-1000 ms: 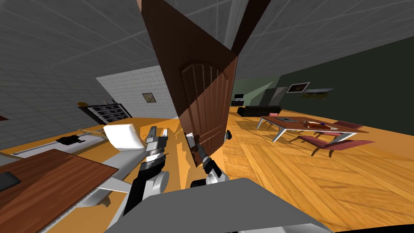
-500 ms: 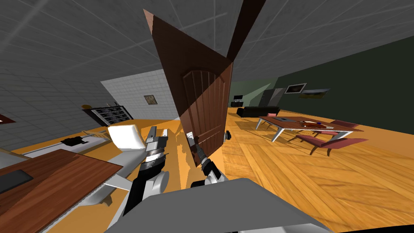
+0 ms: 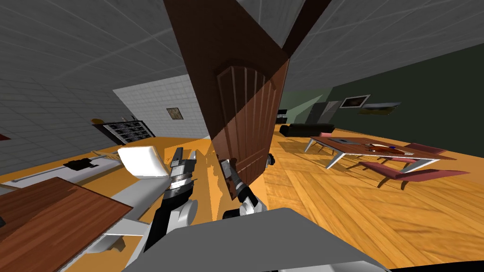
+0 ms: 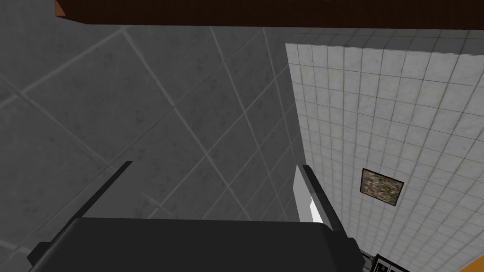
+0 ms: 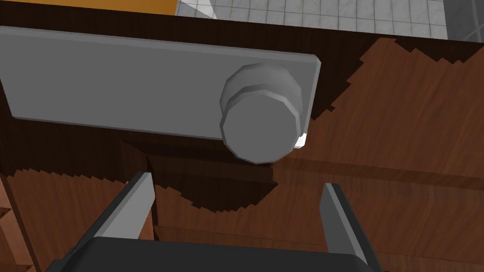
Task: Push the door open
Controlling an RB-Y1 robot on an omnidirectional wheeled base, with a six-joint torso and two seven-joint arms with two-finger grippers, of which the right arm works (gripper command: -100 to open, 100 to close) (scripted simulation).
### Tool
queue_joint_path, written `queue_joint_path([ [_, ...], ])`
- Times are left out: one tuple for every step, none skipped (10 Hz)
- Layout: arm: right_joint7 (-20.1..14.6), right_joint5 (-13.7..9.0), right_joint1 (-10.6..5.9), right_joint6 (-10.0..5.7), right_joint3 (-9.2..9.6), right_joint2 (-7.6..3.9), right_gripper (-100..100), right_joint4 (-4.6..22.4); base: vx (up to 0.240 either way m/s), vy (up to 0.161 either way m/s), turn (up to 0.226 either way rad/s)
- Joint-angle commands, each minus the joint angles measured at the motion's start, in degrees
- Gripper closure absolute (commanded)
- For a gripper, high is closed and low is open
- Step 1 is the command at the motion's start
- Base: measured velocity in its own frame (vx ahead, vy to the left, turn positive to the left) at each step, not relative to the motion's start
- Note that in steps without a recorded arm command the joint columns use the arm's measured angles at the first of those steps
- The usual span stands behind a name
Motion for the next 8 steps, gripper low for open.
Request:
queue_joint_path([
  [-0.3,0.2,-0.44,-0.1,-0.48,1.49,-100,0.4,0.231,0.122,0.035],
  [-0.4,0.3,-0.64,-0.16,-0.65,2.44,-100,0.6,0.168,0.136,0.028],
  [-0.2,0.3,-0.46,0.07,-0.6,1.94,-100,0.2,0.065,0.067,-0.004],
  [-0.2,0.3,-0.46,0.07,-0.6,1.94,100,0.2,-0.003,-0.008,-0.004],
  [-0.2,0.3,-0.46,0.07,-0.6,1.94,100,0.2,-0.023,-0.026,0.012],
  [-0.2,0.3,-0.46,0.07,-0.6,1.94,100,0.2,-0.025,-0.021,0.006],
  [-0.2,0.3,-0.46,0.07,-0.6,1.94,100,0.2,-0.019,-0.013,-0.003],
  [-0.2,0.3,-0.46,0.07,-0.6,1.94,100,0.2,-0.011,-0.006,-0.004],
])
